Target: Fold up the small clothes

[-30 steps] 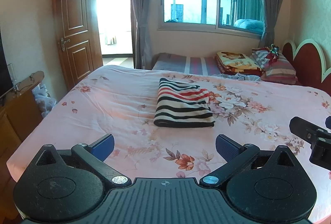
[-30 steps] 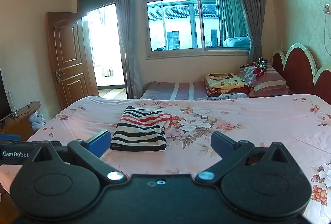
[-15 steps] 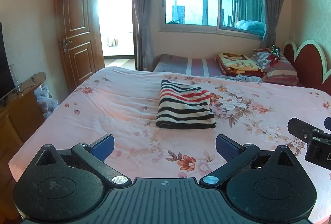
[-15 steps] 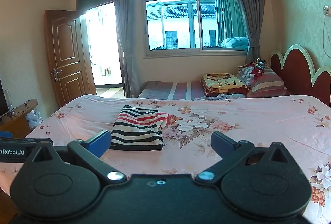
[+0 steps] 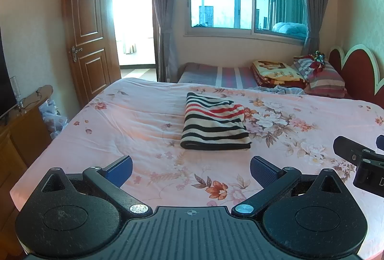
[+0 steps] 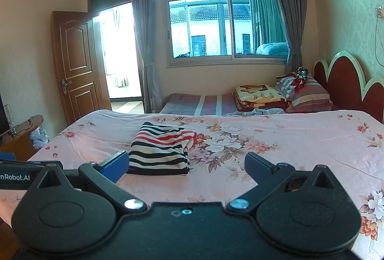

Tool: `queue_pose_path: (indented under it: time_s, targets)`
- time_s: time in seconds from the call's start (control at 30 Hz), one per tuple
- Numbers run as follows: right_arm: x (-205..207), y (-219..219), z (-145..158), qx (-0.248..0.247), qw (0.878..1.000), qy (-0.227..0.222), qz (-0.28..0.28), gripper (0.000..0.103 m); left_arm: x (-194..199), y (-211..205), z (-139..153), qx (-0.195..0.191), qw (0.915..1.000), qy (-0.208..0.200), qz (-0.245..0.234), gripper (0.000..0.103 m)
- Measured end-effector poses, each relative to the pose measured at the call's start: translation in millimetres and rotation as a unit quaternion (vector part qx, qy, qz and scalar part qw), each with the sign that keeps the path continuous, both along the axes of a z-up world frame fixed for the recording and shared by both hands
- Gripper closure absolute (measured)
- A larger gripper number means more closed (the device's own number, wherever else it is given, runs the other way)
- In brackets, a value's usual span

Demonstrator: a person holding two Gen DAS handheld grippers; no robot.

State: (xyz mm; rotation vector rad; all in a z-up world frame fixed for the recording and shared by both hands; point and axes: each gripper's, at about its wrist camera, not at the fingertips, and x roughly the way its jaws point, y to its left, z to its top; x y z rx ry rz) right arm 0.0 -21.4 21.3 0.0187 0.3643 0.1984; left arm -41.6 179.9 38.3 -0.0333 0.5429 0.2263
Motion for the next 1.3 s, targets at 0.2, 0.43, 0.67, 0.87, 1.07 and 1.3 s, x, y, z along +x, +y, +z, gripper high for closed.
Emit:
queue_pose_path:
  time_s: [0.2,0.43,0.67,0.87,1.07,1.3]
  targets:
    - [1,0,0,-0.001,1.000,0.001,-0.001,0.001,1,-1,-1,0.000,1.0000,0.001,0.001,0.000]
    - [3,1,-2,-0.001,1.000,0.002,0.000,0.001,3,0,-3,0.001,1.0000,0.003,0.001,0.000]
    - [5,3,-5,0.001,1.000,0.004,0.001,0.001,5,1,-6,0.002,1.0000,0.007,0.002,0.000]
    - [9,7,-12,-0.002,1.000,0.009,0.002,0.001,9,0,-8,0.001,0.9999,0.012,0.002,0.000]
    - [11,8,-13,-0.003,1.000,0.012,0.002,0.001,12,0,-9,0.002,0.9999,0.013,0.002,0.000]
    - [15,7,-13,-0.002,1.000,0.014,0.004,0.001,14,0,-10,0.001,0.9999,0.015,0.002,0.000]
